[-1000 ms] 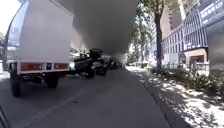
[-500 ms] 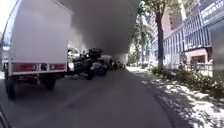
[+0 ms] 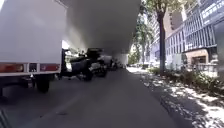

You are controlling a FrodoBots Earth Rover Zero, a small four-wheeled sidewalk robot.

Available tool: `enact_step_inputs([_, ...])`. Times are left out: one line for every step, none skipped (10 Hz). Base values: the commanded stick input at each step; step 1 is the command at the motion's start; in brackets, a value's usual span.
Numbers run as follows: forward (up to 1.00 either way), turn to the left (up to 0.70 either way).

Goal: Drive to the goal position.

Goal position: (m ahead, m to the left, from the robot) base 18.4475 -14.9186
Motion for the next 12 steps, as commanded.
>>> enact_step_inputs([0.45,0.00])
enact_step_inputs([0.45,0.00])
enact_step_inputs([0.45,0.00])
enact_step_inputs([0.45,-0.27])
enact_step_inputs([0.45,-0.27])
enact_step_inputs([0.45,0.00])
enact_step_inputs([0.45,0.00])
enact_step_inputs([0.45,0.00])
enact_step_inputs([0.45,0.00])
enact_step_inputs([0.45,0.00])
enact_step_inputs([0.45,0.00])
enact_step_inputs([0.45,0.00])
